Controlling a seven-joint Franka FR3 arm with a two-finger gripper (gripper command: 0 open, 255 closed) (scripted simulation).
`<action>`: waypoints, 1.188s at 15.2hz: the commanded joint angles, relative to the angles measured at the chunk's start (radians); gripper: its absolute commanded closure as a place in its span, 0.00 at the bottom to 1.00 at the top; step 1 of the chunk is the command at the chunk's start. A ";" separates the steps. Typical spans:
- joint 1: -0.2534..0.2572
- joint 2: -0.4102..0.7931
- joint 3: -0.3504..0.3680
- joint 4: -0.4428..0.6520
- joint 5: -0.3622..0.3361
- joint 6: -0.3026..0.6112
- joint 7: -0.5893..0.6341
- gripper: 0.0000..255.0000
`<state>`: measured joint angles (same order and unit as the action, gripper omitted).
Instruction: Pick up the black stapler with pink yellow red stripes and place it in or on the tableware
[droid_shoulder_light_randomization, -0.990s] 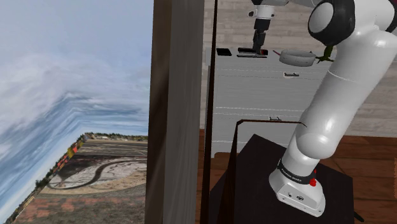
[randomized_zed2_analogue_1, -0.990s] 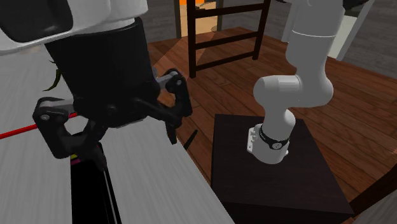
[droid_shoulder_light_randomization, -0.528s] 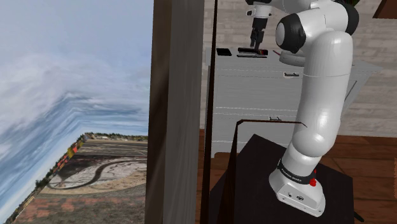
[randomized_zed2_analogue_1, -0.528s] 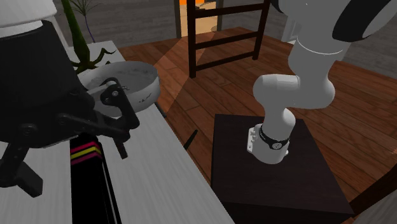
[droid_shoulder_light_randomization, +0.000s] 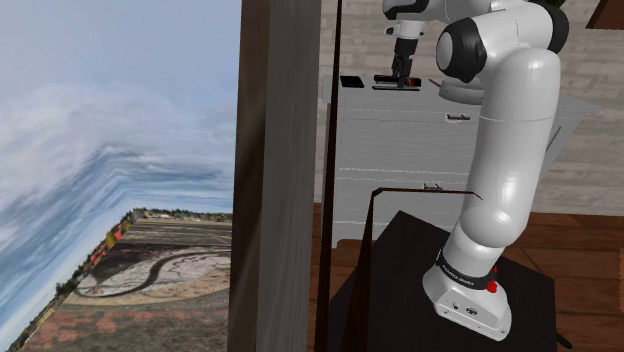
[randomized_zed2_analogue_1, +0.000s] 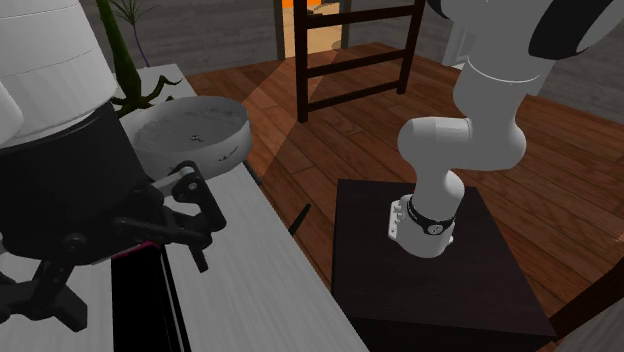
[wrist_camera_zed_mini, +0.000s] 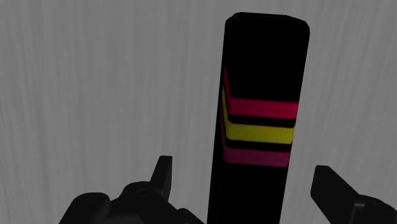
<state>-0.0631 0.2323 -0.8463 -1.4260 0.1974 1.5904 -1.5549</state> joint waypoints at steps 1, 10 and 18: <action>0.001 -0.001 0.000 -0.003 0.000 0.003 0.000 0.00; 0.001 -0.001 0.000 -0.003 -0.001 0.003 0.000 1.00; -0.014 0.015 -0.001 0.056 0.012 -0.044 -0.004 1.00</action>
<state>-0.0706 0.2394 -0.8469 -1.3928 0.2028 1.5627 -1.5564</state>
